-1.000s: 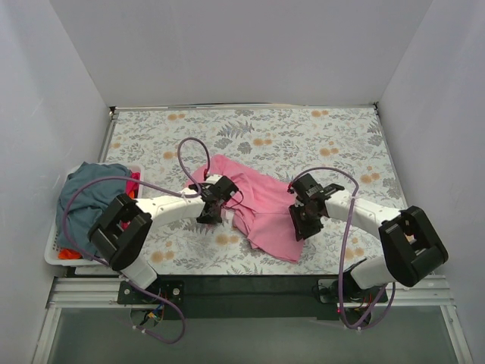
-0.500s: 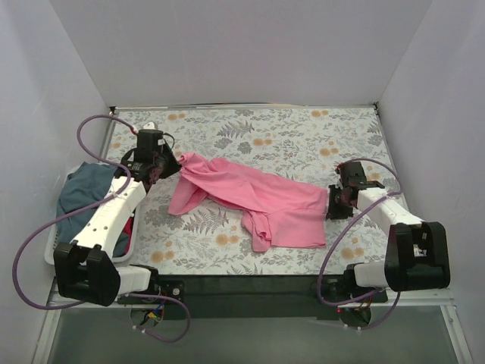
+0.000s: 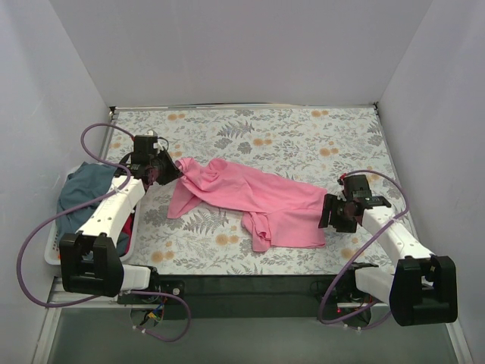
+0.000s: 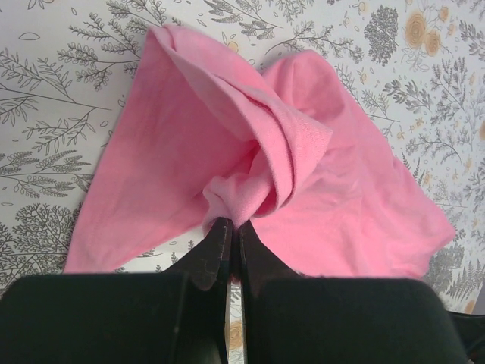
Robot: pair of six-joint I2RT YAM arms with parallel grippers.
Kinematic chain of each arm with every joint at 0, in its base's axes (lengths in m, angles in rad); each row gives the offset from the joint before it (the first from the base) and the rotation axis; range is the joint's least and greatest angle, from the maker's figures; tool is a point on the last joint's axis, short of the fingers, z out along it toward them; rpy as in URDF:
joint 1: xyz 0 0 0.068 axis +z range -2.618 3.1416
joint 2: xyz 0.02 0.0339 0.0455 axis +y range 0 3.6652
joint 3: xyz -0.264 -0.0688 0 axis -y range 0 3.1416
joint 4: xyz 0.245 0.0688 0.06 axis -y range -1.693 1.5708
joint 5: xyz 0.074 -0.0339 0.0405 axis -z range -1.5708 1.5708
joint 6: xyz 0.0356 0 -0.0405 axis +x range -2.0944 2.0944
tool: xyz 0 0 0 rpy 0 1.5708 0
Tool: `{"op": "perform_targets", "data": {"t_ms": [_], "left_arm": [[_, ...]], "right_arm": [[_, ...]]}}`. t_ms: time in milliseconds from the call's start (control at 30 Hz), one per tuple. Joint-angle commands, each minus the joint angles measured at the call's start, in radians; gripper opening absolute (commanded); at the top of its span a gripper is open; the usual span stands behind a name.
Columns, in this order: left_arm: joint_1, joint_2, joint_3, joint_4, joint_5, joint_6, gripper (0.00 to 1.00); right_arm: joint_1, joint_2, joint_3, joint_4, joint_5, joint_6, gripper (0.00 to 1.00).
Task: Fold and stack the t-shirts
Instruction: Flatten the tshirt out
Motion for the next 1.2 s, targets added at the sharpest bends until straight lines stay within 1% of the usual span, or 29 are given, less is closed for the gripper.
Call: {"op": "perform_targets", "data": {"t_ms": [0, 233, 400, 600, 767, 867, 1033, 1133, 1167], "left_arm": [[0.002, -0.013, -0.005, 0.033, 0.043, 0.001, 0.0], [0.002, -0.012, 0.008, 0.043, 0.046, 0.012, 0.0], [0.002, -0.021, 0.008, 0.047, 0.051, 0.013, 0.0], [0.002, -0.03, -0.02, 0.067, 0.063, 0.018, 0.0], [0.001, -0.048, -0.052, 0.083, 0.069, 0.023, 0.0], [0.002, -0.055, -0.058, 0.086, 0.072, 0.026, 0.0], [0.002, -0.062, -0.057, 0.087, 0.071, 0.02, 0.0], [0.002, -0.067, -0.063, 0.084, 0.066, 0.02, 0.0], [0.002, -0.067, -0.066, 0.084, 0.063, 0.02, 0.0]], "right_arm": [[-0.002, -0.018, 0.031, -0.06, -0.049, 0.021, 0.59], [0.001, 0.018, -0.007, -0.111, -0.132, 0.038, 0.56], [0.046, 0.005, -0.021, -0.135, -0.08, 0.09, 0.55], [0.082, 0.007, -0.044, -0.135, -0.032, 0.143, 0.5], [0.105, 0.011, -0.052, -0.121, -0.023, 0.176, 0.47], [0.109, 0.005, -0.049, -0.109, -0.02, 0.19, 0.41], [0.124, 0.015, -0.069, -0.095, -0.044, 0.2, 0.36], [0.138, 0.03, -0.07, -0.078, -0.059, 0.2, 0.26], [0.139, 0.031, -0.069, -0.074, -0.063, 0.2, 0.19]]}}
